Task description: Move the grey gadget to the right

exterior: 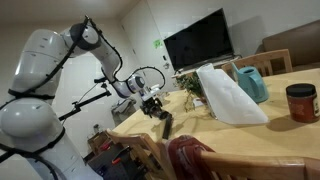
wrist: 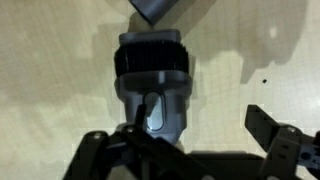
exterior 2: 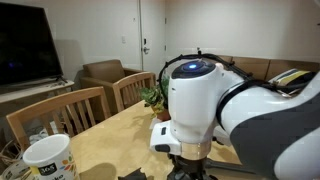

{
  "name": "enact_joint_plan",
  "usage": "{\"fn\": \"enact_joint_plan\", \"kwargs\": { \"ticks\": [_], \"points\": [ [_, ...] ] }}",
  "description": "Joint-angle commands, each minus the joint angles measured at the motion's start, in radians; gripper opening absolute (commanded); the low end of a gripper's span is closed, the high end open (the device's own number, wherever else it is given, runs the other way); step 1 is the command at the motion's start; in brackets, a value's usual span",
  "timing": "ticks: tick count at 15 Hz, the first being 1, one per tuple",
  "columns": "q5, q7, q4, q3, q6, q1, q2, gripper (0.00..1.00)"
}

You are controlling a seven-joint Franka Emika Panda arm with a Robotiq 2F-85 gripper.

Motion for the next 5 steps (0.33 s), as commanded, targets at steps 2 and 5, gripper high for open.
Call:
{"fn": "enact_joint_plan", "kwargs": {
  "ticks": [2, 5],
  "points": [
    [-0.034, 0.042, -0.059, -0.006, 0.023, -0.003, -0.035, 1.00],
    [-0.046, 0.056, -0.107, -0.014, 0.043, -0.006, -0.060, 1.00]
  ]
}}
